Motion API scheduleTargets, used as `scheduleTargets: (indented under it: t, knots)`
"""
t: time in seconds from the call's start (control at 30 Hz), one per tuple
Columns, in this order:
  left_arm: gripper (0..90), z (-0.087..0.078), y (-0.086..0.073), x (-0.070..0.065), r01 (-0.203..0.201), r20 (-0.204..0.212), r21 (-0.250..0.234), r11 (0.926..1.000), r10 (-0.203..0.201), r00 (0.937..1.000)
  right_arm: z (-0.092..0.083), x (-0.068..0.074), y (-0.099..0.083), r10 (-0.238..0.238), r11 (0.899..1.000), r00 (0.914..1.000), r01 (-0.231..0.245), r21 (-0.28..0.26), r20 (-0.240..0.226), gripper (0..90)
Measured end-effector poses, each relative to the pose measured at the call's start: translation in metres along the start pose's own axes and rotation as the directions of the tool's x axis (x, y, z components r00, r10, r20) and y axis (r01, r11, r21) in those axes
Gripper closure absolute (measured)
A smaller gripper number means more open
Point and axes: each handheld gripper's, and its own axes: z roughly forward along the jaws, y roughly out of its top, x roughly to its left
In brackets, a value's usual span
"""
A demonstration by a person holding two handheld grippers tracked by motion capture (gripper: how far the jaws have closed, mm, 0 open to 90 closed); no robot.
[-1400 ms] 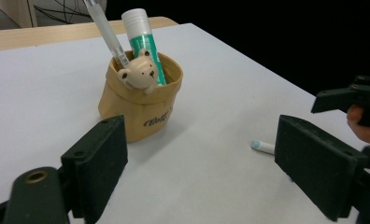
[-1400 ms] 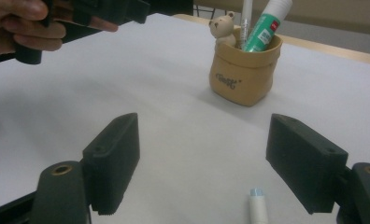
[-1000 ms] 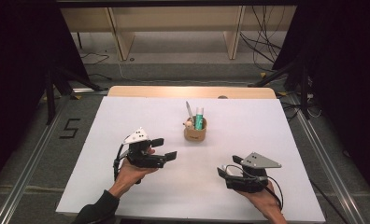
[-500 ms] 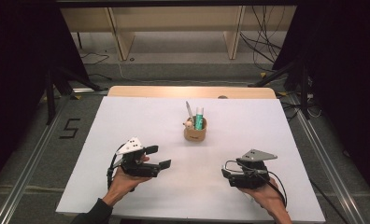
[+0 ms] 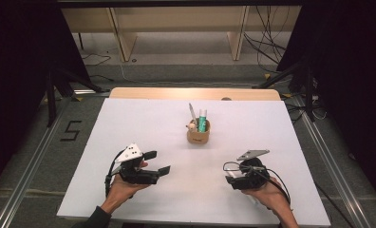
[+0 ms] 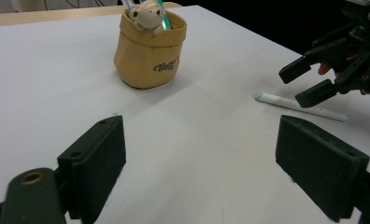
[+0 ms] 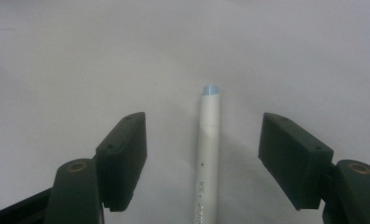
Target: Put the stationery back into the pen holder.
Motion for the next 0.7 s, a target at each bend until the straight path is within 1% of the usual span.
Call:
scheduleTargets:
  t: [0.1, 0.17, 0.23, 0.27, 0.3, 0.37, 0.6, 0.7]
  knots:
    - [15.8, -0.003, -0.001, 0.002, 0.011, 0.000, -0.007, 0.9999, -0.011, 0.9999, 0.004, -0.001, 0.004, -0.002, 0.999, 1.0000, 0.002, 0.032, -0.006, 36.7]
    - [15.7, -0.005, -0.002, 0.004, 0.015, -0.003, 0.003, 0.9999, -0.015, 0.9999, 0.007, -0.002, 0.006, -0.002, 0.998, 0.9999, 0.003, 0.057, -0.013, 38.6]
    - [15.6, -0.006, -0.003, 0.005, 0.017, -0.002, 0.011, 0.9998, -0.017, 0.9999, 0.008, -0.004, 0.007, 0.002, 0.998, 0.9997, 0.000, 0.068, -0.024, 42.3]
    - [15.4, -0.006, -0.004, 0.006, 0.018, -0.002, 0.009, 0.9998, -0.018, 0.9998, 0.009, -0.005, 0.008, 0.007, 0.997, 0.9995, -0.005, 0.082, -0.030, 44.4]
    - [15.4, -0.007, -0.004, 0.006, 0.019, -0.001, 0.009, 0.9998, -0.019, 0.9998, 0.009, -0.005, 0.008, 0.007, 0.997, 0.9995, -0.005, 0.082, -0.030, 44.4]
    - [15.1, -0.007, -0.005, 0.006, 0.014, -0.005, 0.016, 0.9998, -0.014, 0.9999, 0.011, -0.006, 0.010, 0.006, 0.996, 0.9995, -0.003, 0.094, -0.030, 46.1]
    - [14.5, -0.011, -0.006, 0.007, -0.005, -0.025, 0.012, 0.9999, 0.005, 0.9997, 0.015, -0.006, 0.012, 0.007, 0.991, 0.9998, -0.004, 0.134, -0.020, 52.0]
    - [13.9, -0.014, -0.007, 0.007, -0.005, -0.031, 0.009, 0.9999, 0.006, 0.9995, 0.015, -0.006, 0.012, 0.014, 0.988, 0.9995, -0.009, 0.151, -0.029, 54.4]
